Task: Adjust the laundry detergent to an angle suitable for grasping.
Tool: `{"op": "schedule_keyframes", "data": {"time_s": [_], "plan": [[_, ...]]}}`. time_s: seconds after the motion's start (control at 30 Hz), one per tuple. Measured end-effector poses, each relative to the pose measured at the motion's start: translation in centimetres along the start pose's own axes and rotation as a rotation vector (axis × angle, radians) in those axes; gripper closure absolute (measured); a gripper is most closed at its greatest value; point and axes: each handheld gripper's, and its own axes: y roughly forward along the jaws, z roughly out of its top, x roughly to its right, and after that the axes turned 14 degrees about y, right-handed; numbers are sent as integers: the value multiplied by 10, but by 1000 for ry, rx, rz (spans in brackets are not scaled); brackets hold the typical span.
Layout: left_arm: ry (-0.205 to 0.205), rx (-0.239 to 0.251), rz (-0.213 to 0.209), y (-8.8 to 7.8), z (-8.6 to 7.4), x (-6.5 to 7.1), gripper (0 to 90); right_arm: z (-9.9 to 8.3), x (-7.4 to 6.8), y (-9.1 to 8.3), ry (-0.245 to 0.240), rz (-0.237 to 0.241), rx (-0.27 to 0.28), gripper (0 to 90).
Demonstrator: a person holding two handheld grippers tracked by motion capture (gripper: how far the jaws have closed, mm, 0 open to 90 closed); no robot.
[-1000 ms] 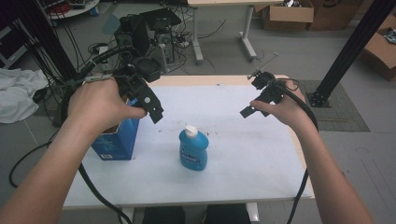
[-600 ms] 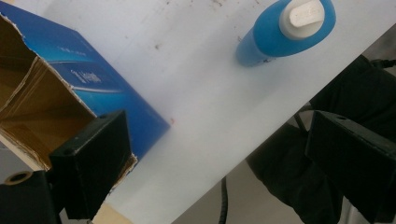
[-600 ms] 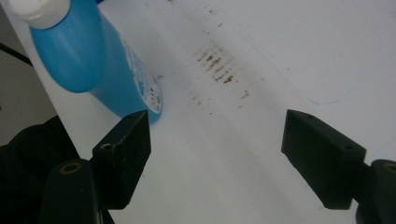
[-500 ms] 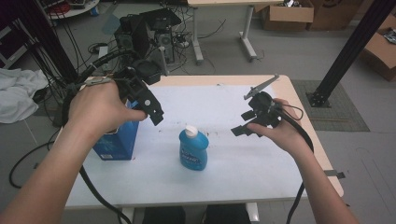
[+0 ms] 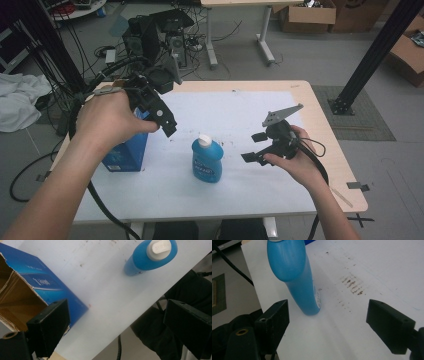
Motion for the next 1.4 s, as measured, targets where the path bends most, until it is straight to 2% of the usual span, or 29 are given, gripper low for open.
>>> {"op": "schedule_keyframes", "data": {"time_s": [0.23, 0.4, 0.43, 0.57, 0.87, 1.0, 1.17, 1.4], "plan": [[-5, 0, -3, 2, -2, 1, 77, -17, -3, 12, -7, 57, 49, 156], [-3, -1, -2, 3, -1, 1, 77, -25, -6, 20, -6, 67, 66, 155], [-5, 0, -4, 3, -1, 1, 77, -28, -7, 25, -14, 67, 91, 157], [-3, -4, -7, 5, -2, 1, 77, -34, -8, 33, -13, 91, 135, 158], [-9, -4, -10, 9, -3, 1, 77, -44, -14, 54, -35, 102, 194, 156], [-6, -5, -13, 11, -3, 1, 77, -47, -14, 61, -26, 114, 218, 155], [-8, -4, -14, 10, -3, 0, 78, -54, -14, 78, -13, 132, 239, 152], [-12, -3, -12, 12, -4, 0, 77, -55, -16, 93, -5, 149, 269, 152]]}}
